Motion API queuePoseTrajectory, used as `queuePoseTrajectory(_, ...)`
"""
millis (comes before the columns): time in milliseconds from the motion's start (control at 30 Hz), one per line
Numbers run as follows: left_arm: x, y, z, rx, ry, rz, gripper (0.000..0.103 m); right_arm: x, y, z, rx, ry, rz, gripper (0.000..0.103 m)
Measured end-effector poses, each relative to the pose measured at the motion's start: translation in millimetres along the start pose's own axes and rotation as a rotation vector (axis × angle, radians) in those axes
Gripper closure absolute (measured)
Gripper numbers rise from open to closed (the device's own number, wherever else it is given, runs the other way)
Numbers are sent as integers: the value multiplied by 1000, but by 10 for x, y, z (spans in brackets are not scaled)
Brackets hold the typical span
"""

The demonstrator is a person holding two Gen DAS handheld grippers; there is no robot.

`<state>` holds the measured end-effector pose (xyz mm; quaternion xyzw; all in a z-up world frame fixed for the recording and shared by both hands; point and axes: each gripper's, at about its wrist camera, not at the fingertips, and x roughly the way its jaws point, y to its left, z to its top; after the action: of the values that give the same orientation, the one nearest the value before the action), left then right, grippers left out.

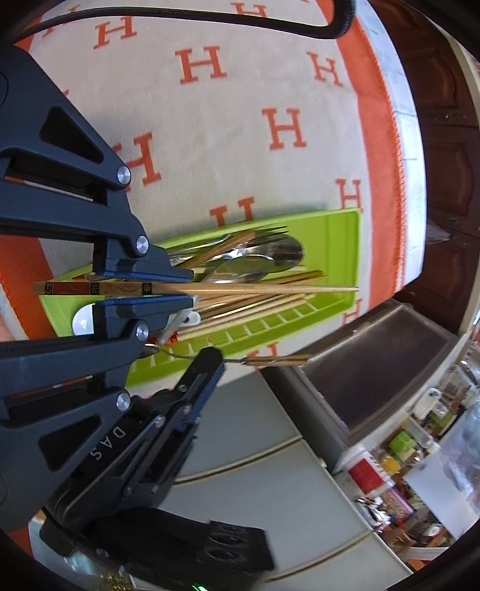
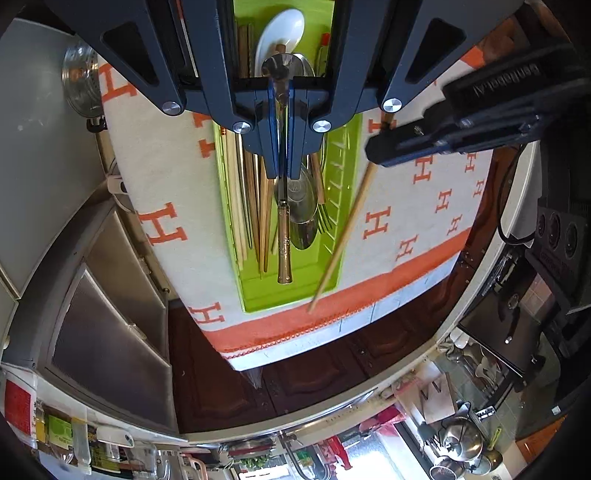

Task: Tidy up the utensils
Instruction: 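Lower the spoon and chopstick into the tray and open both tools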

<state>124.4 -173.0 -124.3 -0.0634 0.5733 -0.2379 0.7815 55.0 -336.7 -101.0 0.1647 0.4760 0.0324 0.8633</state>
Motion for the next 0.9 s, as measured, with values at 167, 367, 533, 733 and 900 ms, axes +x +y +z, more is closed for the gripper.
queuePoseTrajectory(167, 128, 7, -49, 29, 22, 45, 98, 222, 67, 51, -12, 41, 2, 97)
queuePoseTrajectory(367, 66, 64, -60, 32, 6, 86, 97, 260, 95, 82, -6, 31, 4, 87)
queuePoseTrajectory(533, -82, 108, -61, 21, -22, 113, 96, 118, 192, 22, -29, 15, -4, 85)
queuePoseTrajectory(733, -333, 90, -114, 41, -71, 131, 82, -49, 244, -37, -23, 2, 13, 84)
queuePoseTrajectory(900, -557, 109, -200, 33, -128, 148, 53, -198, 343, -94, -36, -11, 20, 81)
